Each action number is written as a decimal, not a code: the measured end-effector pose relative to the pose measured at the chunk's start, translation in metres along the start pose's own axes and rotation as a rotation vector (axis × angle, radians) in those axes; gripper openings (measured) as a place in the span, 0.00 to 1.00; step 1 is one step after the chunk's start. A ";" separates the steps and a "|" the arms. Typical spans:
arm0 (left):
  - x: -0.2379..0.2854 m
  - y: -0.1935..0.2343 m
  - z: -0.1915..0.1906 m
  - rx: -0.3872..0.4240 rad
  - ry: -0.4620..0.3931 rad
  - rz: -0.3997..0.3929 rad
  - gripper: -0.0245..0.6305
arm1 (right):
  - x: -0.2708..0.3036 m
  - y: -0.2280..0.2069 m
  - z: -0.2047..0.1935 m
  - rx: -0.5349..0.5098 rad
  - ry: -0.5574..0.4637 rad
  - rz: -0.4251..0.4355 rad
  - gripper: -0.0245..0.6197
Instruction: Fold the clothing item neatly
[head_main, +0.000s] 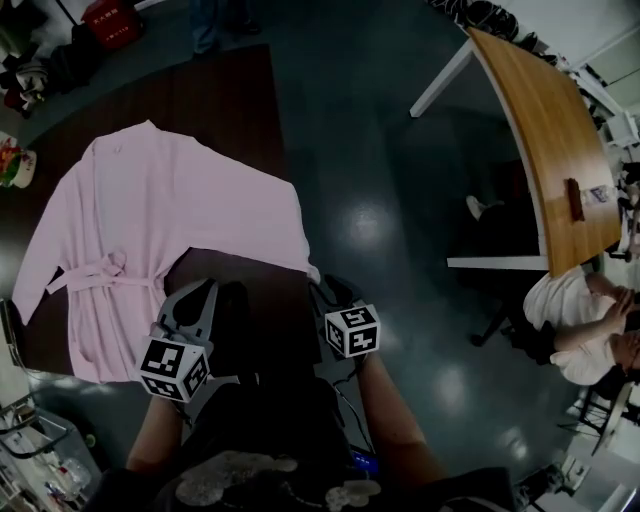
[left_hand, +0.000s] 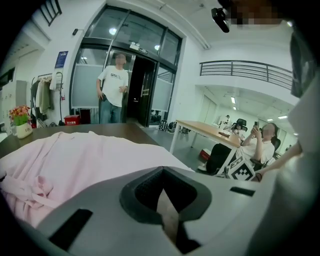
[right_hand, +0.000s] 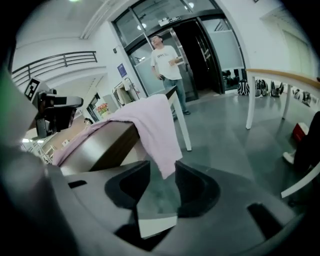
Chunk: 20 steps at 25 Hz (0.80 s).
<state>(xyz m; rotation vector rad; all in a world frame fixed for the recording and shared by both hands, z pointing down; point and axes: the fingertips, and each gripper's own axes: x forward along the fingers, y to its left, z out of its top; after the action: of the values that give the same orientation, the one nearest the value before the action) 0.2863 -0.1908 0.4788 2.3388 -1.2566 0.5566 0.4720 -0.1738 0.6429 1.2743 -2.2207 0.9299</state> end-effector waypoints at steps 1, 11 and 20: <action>0.002 0.001 -0.001 -0.005 0.003 0.004 0.05 | 0.005 -0.001 -0.002 -0.016 0.016 0.003 0.24; 0.003 0.010 0.005 -0.033 -0.019 0.025 0.05 | -0.006 -0.018 0.023 -0.064 0.043 -0.062 0.06; -0.046 0.071 0.025 -0.012 -0.131 0.043 0.05 | -0.067 0.026 0.144 -0.207 -0.211 -0.227 0.06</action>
<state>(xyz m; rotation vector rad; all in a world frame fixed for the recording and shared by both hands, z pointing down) 0.2060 -0.2087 0.4467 2.3764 -1.3665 0.4142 0.4793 -0.2289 0.4923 1.5429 -2.1974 0.4873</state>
